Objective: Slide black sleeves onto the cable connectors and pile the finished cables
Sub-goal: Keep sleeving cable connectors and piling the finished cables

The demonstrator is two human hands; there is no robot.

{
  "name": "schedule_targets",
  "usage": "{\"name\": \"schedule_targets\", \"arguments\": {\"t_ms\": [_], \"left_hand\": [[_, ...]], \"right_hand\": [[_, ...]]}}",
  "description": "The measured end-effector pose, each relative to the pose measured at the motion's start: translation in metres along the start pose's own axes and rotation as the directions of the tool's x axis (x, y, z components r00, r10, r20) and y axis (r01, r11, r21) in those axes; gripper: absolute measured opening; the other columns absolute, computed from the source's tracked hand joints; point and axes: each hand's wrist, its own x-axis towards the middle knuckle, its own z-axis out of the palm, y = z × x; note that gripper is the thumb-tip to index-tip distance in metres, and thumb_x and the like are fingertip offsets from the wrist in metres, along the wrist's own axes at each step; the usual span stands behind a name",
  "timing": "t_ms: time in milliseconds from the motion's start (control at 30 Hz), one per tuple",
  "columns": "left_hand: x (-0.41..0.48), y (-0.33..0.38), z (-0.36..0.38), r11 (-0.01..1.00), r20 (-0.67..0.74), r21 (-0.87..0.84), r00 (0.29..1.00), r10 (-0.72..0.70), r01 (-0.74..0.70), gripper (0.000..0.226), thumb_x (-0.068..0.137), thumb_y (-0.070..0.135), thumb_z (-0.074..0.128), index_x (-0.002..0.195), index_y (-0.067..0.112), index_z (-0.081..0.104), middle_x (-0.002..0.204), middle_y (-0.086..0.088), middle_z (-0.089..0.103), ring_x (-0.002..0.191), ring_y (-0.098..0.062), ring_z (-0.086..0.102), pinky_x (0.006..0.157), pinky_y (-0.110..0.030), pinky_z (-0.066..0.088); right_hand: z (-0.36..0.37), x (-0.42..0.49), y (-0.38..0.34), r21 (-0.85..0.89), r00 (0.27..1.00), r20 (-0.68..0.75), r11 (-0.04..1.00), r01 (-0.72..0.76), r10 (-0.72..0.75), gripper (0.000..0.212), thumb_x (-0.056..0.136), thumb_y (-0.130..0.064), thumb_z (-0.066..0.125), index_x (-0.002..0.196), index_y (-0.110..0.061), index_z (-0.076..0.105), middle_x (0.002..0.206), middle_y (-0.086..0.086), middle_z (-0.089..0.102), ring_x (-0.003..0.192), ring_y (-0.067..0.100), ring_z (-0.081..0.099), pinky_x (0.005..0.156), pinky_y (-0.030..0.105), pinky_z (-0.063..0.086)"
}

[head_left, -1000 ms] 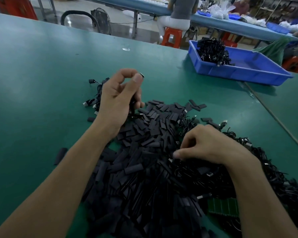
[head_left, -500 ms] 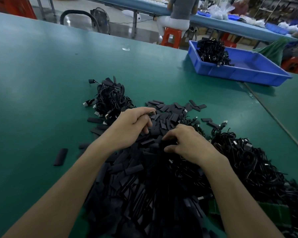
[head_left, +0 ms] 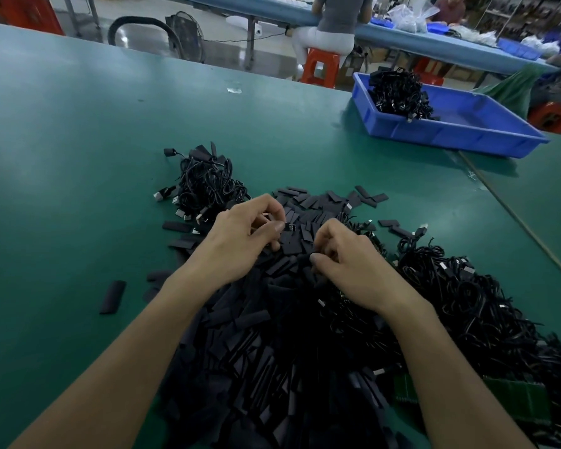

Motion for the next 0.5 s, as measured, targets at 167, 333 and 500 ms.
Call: {"name": "schedule_targets", "arguments": {"t_ms": [167,333,500], "left_hand": [[-0.0006,-0.0001,0.0041,1.000,-0.037,0.024,0.999,0.004,-0.003,0.015,0.102,0.025,0.056,0.092,0.037,0.060,0.074,0.013,0.070,0.055,-0.001,0.057,0.047,-0.013,0.039],[0.0010,-0.0027,0.0091,0.997,-0.045,0.040,0.997,-0.063,0.065,0.019,0.103,0.018,0.051,0.112,0.029,0.063,0.076,0.009,0.069,0.079,0.001,0.065,0.064,-0.015,0.048],[0.0009,0.0011,0.0077,0.996,-0.020,-0.033,0.997,-0.079,0.078,0.024,0.099,0.016,0.059,0.092,0.039,0.060,0.079,0.008,0.074,0.078,-0.013,0.072,0.080,-0.040,0.059]], "right_hand": [[0.0095,-0.0024,-0.0046,-0.074,1.000,0.020,0.997,0.023,-0.022,0.031,0.098,-0.019,0.056,0.127,-0.027,0.065,0.110,-0.005,0.069,0.102,0.011,0.062,0.091,0.027,0.050],[0.0061,-0.0029,-0.0053,-0.033,0.992,-0.114,0.998,0.049,-0.052,0.026,0.090,-0.019,0.071,0.116,-0.021,0.073,0.103,-0.009,0.071,0.092,0.001,0.061,0.080,-0.001,0.038],[0.0027,-0.0028,-0.0047,0.156,0.955,-0.290,0.982,0.108,-0.059,0.024,0.088,-0.022,0.076,0.112,-0.021,0.074,0.093,-0.020,0.069,0.083,-0.006,0.065,0.077,0.008,0.048]]}}
